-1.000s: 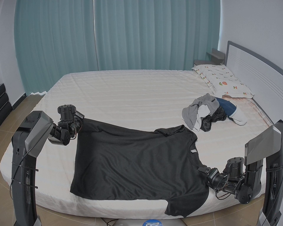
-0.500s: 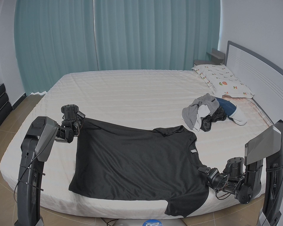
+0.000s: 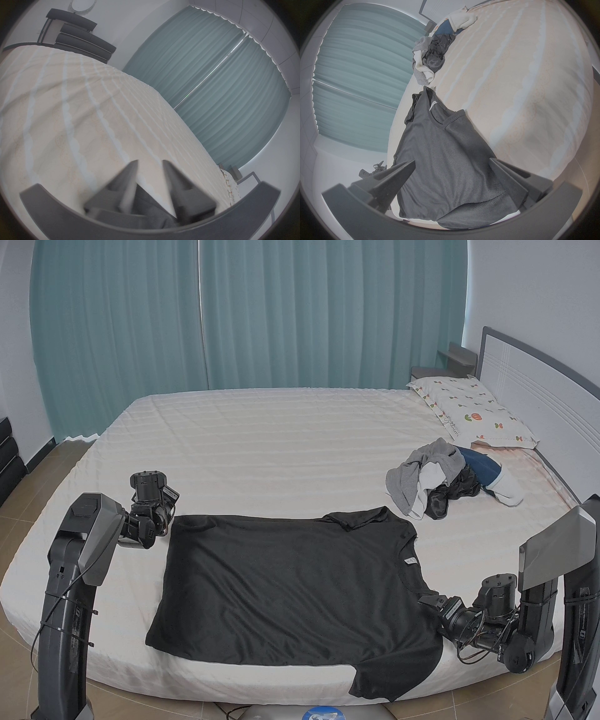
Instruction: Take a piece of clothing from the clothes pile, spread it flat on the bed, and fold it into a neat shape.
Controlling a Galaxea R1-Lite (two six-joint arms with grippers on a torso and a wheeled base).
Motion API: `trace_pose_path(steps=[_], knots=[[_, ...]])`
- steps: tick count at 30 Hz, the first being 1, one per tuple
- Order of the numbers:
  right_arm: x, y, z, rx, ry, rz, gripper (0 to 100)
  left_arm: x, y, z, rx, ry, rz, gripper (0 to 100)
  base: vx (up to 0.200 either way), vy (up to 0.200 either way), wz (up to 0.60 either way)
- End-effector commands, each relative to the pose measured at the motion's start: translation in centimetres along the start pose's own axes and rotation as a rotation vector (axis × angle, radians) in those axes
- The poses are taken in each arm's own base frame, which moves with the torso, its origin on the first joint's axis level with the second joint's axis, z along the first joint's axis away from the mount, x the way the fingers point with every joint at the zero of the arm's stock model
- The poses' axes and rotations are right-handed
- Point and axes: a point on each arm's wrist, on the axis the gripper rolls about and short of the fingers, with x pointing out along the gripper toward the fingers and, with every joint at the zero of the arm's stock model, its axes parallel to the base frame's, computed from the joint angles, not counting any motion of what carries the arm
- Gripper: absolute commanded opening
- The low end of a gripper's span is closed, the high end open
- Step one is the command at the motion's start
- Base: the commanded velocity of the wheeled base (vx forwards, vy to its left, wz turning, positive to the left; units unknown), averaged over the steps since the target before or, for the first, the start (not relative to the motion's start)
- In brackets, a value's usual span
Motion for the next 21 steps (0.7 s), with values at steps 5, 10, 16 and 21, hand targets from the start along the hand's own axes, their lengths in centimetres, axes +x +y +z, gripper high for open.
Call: trace_pose_path(steps=[5,10,16,21], knots=[[0.0,0.1,0.0,-0.001,-0.002,0.007,100,-4.8,-1.0,3.4,-0.021,0.031,0.026,100,0.000,0.000,0.00],[0.0,0.1,0.0,-0.002,-0.003,0.007,100,-9.5,-0.4,4.1,-0.042,0.141,0.028,100,0.000,0.000,0.00],[-0.1,0.1,0.0,-0.004,-0.001,0.006,100,-15.5,1.3,3.6,-0.037,0.192,-0.005,100,0.000,0.000,0.00],[-0.1,0.1,0.0,-0.004,-0.001,0.006,100,-19.2,4.0,1.3,-0.014,0.301,0.052,100,0.000,0.000,0.00]])
